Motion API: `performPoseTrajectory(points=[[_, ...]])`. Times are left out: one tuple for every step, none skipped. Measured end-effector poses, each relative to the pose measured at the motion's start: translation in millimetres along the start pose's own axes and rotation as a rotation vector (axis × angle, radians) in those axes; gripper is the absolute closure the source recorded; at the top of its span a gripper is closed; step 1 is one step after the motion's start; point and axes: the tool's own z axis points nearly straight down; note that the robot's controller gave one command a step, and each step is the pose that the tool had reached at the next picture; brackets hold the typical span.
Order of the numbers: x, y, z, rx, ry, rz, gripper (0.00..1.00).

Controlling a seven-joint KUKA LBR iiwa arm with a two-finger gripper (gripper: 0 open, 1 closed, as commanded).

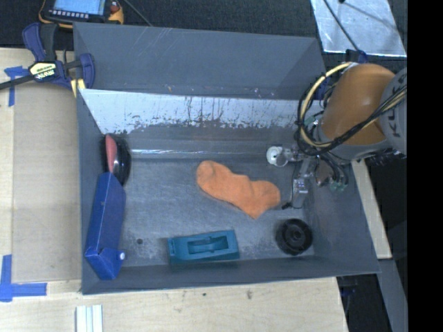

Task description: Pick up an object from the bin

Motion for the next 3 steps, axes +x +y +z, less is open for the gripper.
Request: performPoseTrajectory(points=[[0.0, 0.1, 0.0, 0.000, 0.000, 0.000, 0.00], [-13.8, 27.8, 26.9, 0.000, -0.002, 0.000, 0.00], [43.9, 18.7, 32.8, 0.001, -0.002, 0.154, 1.00]])
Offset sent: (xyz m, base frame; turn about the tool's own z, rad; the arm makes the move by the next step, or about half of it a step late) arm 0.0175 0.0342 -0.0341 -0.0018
